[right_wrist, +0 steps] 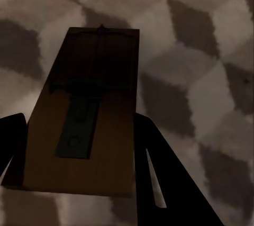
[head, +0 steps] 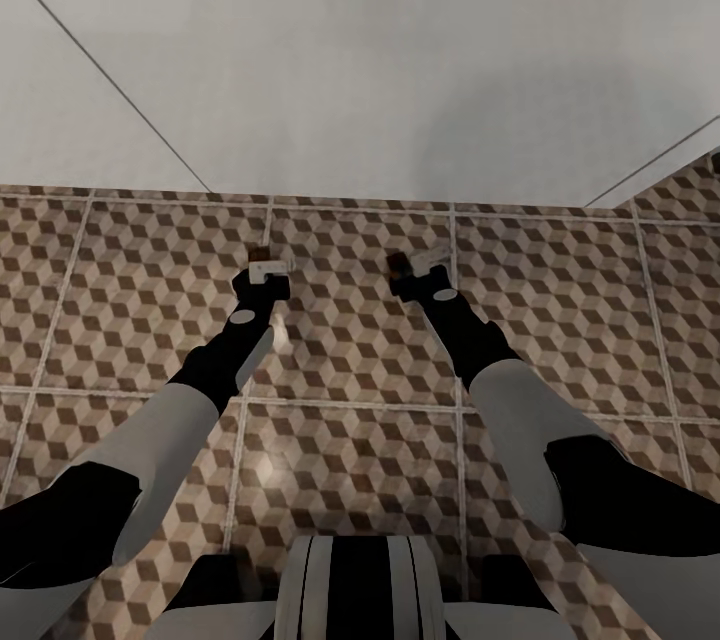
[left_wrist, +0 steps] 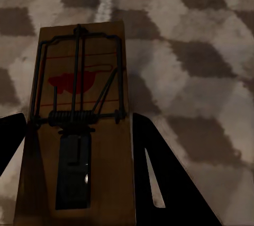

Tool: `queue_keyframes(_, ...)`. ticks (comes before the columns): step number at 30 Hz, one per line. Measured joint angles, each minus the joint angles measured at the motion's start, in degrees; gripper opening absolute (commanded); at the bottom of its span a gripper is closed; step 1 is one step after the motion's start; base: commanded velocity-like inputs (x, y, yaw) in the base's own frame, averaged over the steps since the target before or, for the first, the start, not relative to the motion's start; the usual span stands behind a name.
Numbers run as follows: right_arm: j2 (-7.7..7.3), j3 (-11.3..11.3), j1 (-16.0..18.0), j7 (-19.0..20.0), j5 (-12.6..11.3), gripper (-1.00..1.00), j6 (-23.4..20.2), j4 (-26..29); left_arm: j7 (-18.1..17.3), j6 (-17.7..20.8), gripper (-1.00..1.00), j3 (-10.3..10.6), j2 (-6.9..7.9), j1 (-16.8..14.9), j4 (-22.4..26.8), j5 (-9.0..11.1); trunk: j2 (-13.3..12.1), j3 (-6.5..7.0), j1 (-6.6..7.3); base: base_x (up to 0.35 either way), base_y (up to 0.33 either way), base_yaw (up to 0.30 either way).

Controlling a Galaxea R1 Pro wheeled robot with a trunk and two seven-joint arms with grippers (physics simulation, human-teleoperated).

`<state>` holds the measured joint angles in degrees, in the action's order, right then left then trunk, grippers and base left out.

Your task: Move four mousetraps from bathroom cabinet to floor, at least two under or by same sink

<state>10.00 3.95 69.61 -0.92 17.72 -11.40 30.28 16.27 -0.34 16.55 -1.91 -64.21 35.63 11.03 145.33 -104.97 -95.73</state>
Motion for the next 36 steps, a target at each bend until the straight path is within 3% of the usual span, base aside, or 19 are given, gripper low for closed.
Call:
queue_keyframes(9, 0.00, 0.0, 0.0, 0.3, 0.0, -1.00, 0.3, 0.4, 0.0, 0.0, -1.00, 0.0, -0.16, 0.0, -0.9, 0.0, 0.0, 0.00, 0.00, 0.000, 0.000, 0.000)
queue_keyframes(22, 0.00, 0.3, 0.0, 0.2, -0.2, -1.00, 9.7, -0.6, 0.0, 0.0, -1.00, 0.1, -0.92, 0.0, -0.8, 0.0, 0.0, 0.00, 0.00, 0.000, 0.000, 0.000)
queue_keyframes(36, -0.01, 0.4, 0.0, 0.3, -0.1, -1.00, 15.0, -5.5, -0.1, -0.1, -1.00, 0.1, -1.31, 0.2, 0.3, -0.1, 0.0, 0.00, 0.00, 0.000, 0.000, 0.000)
